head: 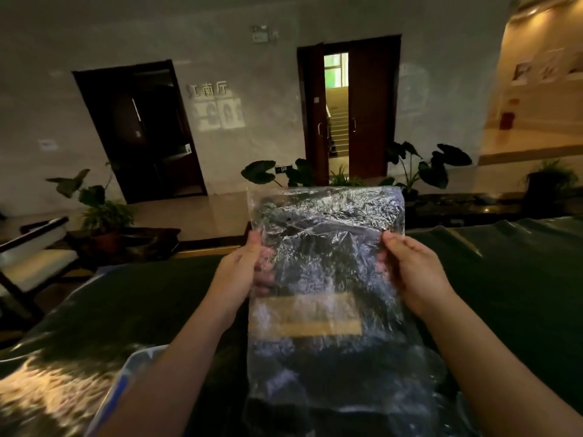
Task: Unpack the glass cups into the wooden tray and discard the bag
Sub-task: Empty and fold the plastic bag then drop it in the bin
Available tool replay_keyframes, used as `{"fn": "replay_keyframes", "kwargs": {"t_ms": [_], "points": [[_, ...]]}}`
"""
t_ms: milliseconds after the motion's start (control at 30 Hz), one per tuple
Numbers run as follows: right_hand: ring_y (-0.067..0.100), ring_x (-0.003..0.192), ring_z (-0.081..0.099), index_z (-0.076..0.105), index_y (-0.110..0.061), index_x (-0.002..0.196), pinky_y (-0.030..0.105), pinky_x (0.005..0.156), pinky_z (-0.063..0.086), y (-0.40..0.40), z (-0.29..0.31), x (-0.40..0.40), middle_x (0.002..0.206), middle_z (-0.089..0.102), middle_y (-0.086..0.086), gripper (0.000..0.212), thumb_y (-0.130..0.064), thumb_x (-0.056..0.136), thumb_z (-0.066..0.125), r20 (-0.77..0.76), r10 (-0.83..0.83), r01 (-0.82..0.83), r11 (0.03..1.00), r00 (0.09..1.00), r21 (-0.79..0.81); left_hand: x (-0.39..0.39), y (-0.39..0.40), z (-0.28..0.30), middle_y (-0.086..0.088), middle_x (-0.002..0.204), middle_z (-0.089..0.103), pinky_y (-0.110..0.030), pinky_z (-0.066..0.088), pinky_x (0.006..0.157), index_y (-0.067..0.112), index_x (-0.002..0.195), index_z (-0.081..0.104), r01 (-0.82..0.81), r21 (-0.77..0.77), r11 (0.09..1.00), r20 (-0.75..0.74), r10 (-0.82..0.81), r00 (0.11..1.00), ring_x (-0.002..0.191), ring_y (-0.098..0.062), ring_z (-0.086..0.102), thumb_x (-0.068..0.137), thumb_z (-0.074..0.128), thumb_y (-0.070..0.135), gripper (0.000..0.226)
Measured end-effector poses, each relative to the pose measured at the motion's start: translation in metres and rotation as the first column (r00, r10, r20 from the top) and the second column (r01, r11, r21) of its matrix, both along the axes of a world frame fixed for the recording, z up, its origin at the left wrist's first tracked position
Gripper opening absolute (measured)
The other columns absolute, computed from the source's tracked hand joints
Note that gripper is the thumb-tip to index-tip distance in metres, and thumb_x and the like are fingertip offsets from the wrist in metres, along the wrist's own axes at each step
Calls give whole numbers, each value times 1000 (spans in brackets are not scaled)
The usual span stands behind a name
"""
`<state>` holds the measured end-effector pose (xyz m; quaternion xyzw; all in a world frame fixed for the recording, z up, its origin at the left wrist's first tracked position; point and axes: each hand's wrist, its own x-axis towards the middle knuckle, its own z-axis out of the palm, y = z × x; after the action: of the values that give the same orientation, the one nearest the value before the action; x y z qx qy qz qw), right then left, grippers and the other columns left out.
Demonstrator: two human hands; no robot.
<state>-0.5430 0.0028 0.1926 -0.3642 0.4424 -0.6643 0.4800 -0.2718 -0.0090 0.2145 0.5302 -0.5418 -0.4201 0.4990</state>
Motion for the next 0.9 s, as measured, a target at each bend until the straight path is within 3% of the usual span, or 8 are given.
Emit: {"fn": "replay_keyframes", "kwargs": {"t_ms": [167, 333, 467, 600, 667, 767, 833, 900], "points": [[21, 54, 56, 76, -16, 83, 34, 53, 50, 6, 2, 1, 66, 65, 12, 20, -30, 94, 66, -131, -124, 118, 992, 984, -51, -1, -3, -13, 3, 56, 56, -13, 41, 37, 24, 90, 70, -68, -190, 979, 74, 83, 994, 40, -1, 50, 97, 53, 37, 22], [34, 79, 63, 78, -20, 88, 62, 85, 54, 5, 7, 6, 99, 68, 36, 15, -29, 94, 67, -110, -243, 235, 969, 964, -80, -7, -5, -13, 8, 43, 52, -14, 42, 37, 29, 99, 66, -41, -146, 988, -22, 38, 999, 38, -3, 49, 97, 46, 47, 27], [35, 81, 62, 74, -12, 86, 59, 85, 54, 3, 11, -4, 88, 67, 24, 24, -34, 93, 67, -21, -247, 246, 968, 969, -59, -7, -4, -15, 0, 68, 69, -22, 52, 45, 27, 97, 68, 100, -28, 995, 23, -99, 995, 50, -13, 64, 94, 55, 44, 22], [32, 92, 71, 72, -19, 112, 50, 89, 54, -1, 9, -20, 99, 76, 11, 53, -62, 83, 62, 19, 137, -138, 985, 990, 103, 2, -6, -17, 6, 57, 61, -20, 44, 39, 20, 95, 70, 64, -95, 993, -19, -66, 998, 44, -8, 54, 98, 57, 26, 15], [30, 95, 63, 69, -17, 120, 49, 94, 50, -1, 1, -24, 104, 69, 12, 52, -54, 84, 63, -54, 269, -260, 957, 962, 133, 7, -7, -14, 7, 54, 60, -20, 43, 38, 22, 98, 70, 49, -115, 992, -47, -55, 997, 43, -8, 53, 99, 55, 26, 15], [19, 71, 62, 74, -9, 106, 31, 66, 53, 0, -8, -25, 88, 67, 11, 29, -22, 81, 70, -44, 290, -287, 956, 956, 57, 11, -8, -11, 5, 56, 61, -19, 42, 38, 26, 98, 70, 96, -120, 988, -68, -105, 992, 44, -9, 53, 101, 51, 29, 19], [14, 60, 60, 76, -10, 95, 25, 57, 49, 1, -11, -25, 79, 67, 9, 19, -18, 79, 70, 7, 272, -272, 962, 962, 24, 12, -8, -10, 3, 58, 61, -19, 42, 37, 27, 95, 71, 155, -114, 981, -110, -167, 980, 44, -9, 52, 102, 47, 32, 26], [14, 62, 61, 73, -10, 105, 27, 60, 48, 1, -11, -26, 79, 68, 8, 26, -20, 81, 68, -3, 247, -247, 968, 969, 32, 11, -9, -10, 4, 58, 60, -20, 40, 35, 29, 90, 73, 199, -115, 973, -131, -213, 968, 42, -9, 49, 103, 43, 34, 32]]}}
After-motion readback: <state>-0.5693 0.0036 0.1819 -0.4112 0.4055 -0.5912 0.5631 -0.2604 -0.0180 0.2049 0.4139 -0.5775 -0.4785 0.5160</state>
